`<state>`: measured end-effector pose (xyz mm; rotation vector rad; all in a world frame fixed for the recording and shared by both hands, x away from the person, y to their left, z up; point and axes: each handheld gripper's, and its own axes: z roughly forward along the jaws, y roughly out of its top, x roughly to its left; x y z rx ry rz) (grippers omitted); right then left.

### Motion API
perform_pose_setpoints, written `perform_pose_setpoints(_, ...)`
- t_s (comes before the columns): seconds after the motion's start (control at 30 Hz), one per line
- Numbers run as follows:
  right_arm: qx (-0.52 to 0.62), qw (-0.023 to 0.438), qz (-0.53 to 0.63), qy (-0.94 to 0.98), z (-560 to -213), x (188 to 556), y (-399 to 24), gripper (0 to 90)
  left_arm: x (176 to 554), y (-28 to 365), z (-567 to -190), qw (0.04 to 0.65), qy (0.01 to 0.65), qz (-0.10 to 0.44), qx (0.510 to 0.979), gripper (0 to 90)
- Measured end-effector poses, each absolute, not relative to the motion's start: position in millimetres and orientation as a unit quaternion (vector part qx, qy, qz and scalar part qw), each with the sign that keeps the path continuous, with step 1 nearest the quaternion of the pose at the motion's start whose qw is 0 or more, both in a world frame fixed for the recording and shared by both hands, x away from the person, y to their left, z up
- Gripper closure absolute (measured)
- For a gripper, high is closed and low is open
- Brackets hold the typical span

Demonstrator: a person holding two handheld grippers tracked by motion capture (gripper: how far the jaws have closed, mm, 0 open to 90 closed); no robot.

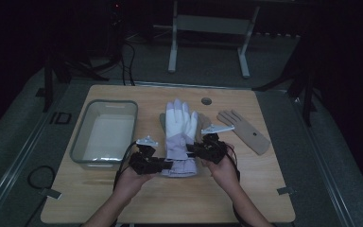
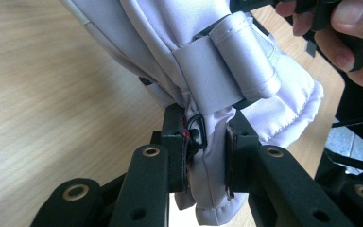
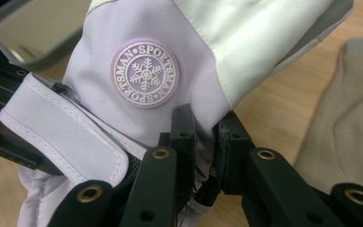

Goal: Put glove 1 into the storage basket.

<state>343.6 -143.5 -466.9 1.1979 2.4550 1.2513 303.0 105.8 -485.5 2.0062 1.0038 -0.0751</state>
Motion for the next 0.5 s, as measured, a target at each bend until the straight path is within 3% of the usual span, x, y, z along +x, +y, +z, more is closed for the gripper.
perform_pose_setpoints(0.5,0.371,0.083,0.436,0.816,-428.8,360.9,-92.2,79.6,314.5,157.4,-442.4,0.431,0.395,0.007,0.811,75.0)
